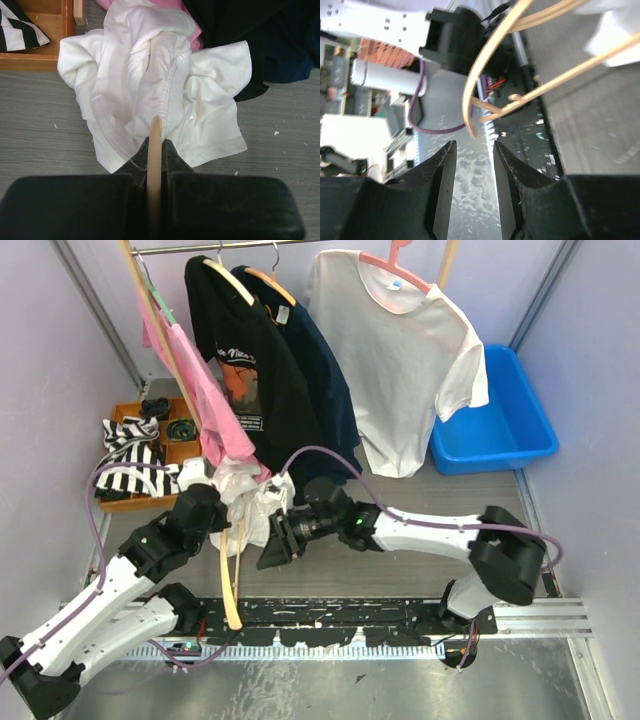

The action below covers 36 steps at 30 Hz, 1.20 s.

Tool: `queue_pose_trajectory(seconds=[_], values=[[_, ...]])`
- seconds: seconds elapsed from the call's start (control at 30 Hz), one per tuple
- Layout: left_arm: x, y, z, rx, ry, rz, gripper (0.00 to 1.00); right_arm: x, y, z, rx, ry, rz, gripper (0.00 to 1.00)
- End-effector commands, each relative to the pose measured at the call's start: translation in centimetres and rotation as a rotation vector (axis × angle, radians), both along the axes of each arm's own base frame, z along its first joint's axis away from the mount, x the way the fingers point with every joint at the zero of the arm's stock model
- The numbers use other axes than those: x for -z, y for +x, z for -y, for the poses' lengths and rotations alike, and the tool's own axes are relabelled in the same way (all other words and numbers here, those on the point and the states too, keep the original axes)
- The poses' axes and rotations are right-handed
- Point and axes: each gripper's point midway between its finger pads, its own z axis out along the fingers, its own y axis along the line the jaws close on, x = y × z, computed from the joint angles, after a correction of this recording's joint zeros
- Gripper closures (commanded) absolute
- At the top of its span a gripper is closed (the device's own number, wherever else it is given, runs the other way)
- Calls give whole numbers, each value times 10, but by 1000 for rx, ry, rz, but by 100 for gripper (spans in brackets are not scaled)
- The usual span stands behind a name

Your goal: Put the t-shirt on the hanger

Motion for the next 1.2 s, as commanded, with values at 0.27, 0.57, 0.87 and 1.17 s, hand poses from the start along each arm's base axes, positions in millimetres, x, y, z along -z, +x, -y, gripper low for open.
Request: queue_pose_trajectory(seconds=[0.27,0.57,0.87,1.17], values=[[-56,-8,-9,11,-48,89,100,1,135,23,473,-158,189,59],[-74,-10,-10,16,-69,117,100,-13,187,-22,579,-34,291,58],[-90,-11,-12,20,-77,138,100,-6,210,-49,611,-31,377,48],[-100,-12,-12,25,-85,155,100,11,229,-50,777,-148,454,44]])
